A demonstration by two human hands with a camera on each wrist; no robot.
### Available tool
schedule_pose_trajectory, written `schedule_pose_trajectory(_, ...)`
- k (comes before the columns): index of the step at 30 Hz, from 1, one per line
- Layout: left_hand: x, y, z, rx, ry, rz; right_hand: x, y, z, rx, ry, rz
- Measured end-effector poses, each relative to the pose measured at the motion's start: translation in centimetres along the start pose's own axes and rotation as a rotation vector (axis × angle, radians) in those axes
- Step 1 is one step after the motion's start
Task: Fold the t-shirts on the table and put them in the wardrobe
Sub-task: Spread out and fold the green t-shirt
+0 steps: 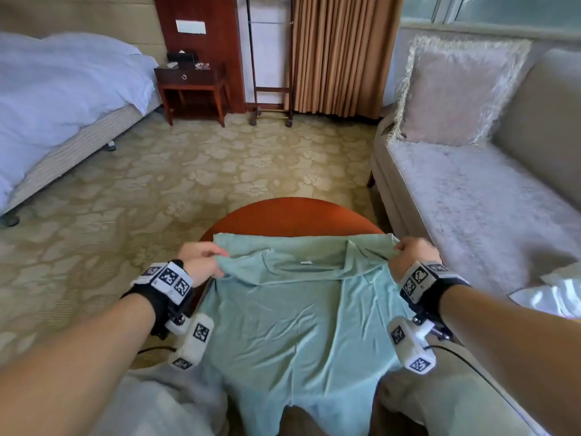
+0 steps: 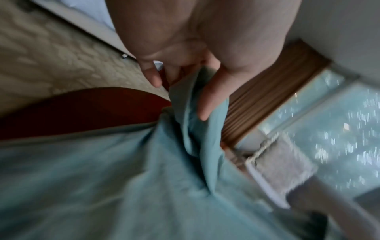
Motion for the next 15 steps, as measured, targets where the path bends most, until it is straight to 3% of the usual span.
schedule_pose_trajectory(3, -2.8, 2.2, -1.5, 0.170, -0.062, 0.075, -2.2, 1.9, 2.5, -0.008, 0.229, -0.045)
schedule_pose_trajectory(6, -4.2, 2.2, -1.4, 0.221, -0.202, 0.065, -3.0, 3.3, 2.7, 0.038, 0.387, -0.002)
schedule_pose_trajectory(10, -5.9, 0.8, 0.9, 0.239, -0.529, 0.040, -3.7, 4.1, 0.9, 0.090, 0.318, -0.076)
schedule_pose_trajectory(15, -7.0, -0.1, 1.6, 0.243, -0.555, 0.087, -4.8, 3.7, -0.3, 0.064, 0.277, -0.125)
Point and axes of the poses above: each hand's wrist, its own y-axis away from the middle knuckle, its own x-axis out of the back of the hand, z = x × y, the point moved 4 cm from there along -y, towards the middle knuckle, and after that the axes turned 13 degrees about -x, right-handed, at the moved point
